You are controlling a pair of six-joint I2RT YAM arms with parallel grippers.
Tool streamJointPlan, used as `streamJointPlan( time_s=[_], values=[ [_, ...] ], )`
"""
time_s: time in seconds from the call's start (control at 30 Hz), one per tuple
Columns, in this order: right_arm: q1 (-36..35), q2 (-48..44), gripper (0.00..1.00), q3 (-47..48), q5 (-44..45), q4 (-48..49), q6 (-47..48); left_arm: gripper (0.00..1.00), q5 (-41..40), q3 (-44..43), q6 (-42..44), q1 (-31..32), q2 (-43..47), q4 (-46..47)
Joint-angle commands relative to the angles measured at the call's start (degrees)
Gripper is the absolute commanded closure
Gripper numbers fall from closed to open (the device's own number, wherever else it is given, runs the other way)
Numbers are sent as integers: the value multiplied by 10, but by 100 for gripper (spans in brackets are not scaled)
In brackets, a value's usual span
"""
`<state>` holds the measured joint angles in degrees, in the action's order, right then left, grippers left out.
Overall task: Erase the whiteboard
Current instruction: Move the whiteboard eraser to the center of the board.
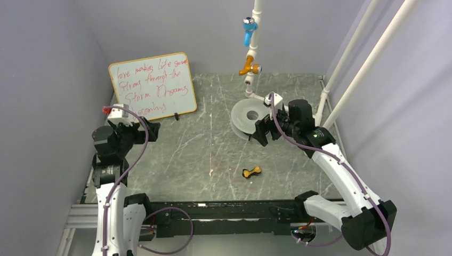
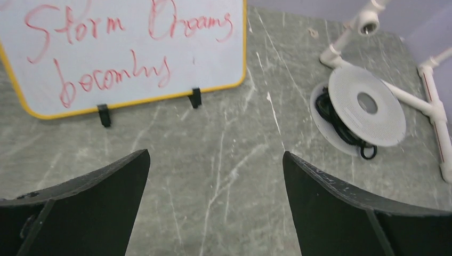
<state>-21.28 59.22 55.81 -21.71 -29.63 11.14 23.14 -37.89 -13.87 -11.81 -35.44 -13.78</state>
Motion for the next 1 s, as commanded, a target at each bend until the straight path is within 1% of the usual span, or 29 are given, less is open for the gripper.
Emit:
streamJointPlan(
  time_s=[0.0, 0.1, 0.17, 0.2, 0.3, 0.4, 0.47, 0.53, 0.7, 0.83, 0.9, 0.97],
  values=[
    [6, -3, 0, -18, 0, 46, -11, 1, 63, 15, -6, 7, 29, -20],
    [6, 9, 0, -30, -58, 22, 77, 1, 80, 43, -12, 16, 53, -9],
    [6, 24, 0, -33, -107, -19, 160, 1, 92, 68, -30, 18, 66, 9],
    [6, 33, 0, -36, -125, -40, 186, 1, 96, 79, -40, 18, 71, 14],
    [1, 53, 0, -51, -149, -69, 256, 1, 129, 101, -58, 20, 72, 21],
    [-18, 62, 0, -78, -138, -87, 340, 1, 127, 75, -26, 33, 54, -31],
    [-42, 62, 0, -104, -100, -77, 393, 1, 106, 62, -5, 49, 43, -59],
    [-55, 68, 0, -124, -77, -72, 435, 1, 103, 61, 0, 57, 42, -63],
    [-104, 116, 0, -148, -14, -58, 464, 1, 106, 62, 2, 60, 40, -57],
    [-153, 139, 1, -173, 5, -31, 473, 0, 108, 58, 5, 61, 37, -62],
    [-163, 162, 5, -166, 15, -23, 470, 1, 105, 57, 7, 60, 41, -63],
    [-164, 183, 13, -147, 8, -30, 468, 1, 98, 56, 9, 60, 41, -67]
  ],
)
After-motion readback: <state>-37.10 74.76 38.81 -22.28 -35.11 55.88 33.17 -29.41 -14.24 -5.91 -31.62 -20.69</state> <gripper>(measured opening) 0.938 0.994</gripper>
